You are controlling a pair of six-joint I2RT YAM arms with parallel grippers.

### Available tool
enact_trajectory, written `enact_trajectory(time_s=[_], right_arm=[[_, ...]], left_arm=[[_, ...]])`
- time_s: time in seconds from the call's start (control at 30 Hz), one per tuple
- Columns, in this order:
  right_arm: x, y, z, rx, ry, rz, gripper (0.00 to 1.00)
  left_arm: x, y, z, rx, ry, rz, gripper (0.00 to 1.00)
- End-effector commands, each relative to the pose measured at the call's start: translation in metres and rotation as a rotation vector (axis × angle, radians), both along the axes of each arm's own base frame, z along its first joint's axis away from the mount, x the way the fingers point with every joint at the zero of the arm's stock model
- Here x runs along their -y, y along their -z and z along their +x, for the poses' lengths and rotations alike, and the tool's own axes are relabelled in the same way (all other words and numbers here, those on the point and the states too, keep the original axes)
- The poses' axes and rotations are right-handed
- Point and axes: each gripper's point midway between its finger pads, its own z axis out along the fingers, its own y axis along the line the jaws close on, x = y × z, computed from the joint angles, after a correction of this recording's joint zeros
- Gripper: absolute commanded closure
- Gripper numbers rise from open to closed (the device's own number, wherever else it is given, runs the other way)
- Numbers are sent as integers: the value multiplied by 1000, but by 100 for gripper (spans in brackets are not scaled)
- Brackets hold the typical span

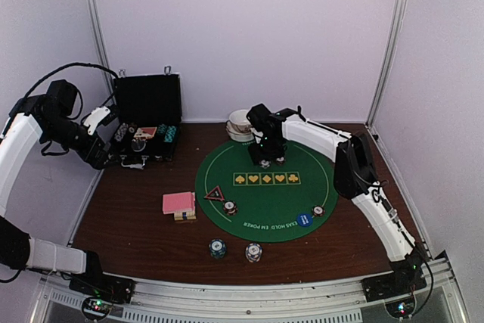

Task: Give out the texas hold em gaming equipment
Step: Place the poker chips pile in the big blind area, then pick up the pile of poker chips from the center of the board.

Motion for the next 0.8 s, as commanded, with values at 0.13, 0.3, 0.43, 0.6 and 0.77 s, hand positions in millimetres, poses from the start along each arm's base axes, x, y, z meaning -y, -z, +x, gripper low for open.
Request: enact_trajectory(time_s=[0.13,0.3,0.43,0.6,0.77], right_arm=[[-28,-116,-28,167,-85,58,31],[-43,-139,-94,175,-193,57,22],[-50,-125,-172,99,-306,55,16],[-47,-95,-254,-25,-409,40,12],[-50,-69,-310,-127,-478,38,11]], left_arm=[[-3,-12,3,44,-2,10,2],[-3,-14,0,49,-3,13,3],[-3,-14,-1,49,1,14,3],[-3,-15,0,49,4,14,2],[-2,-17,0,50,4,7,2]])
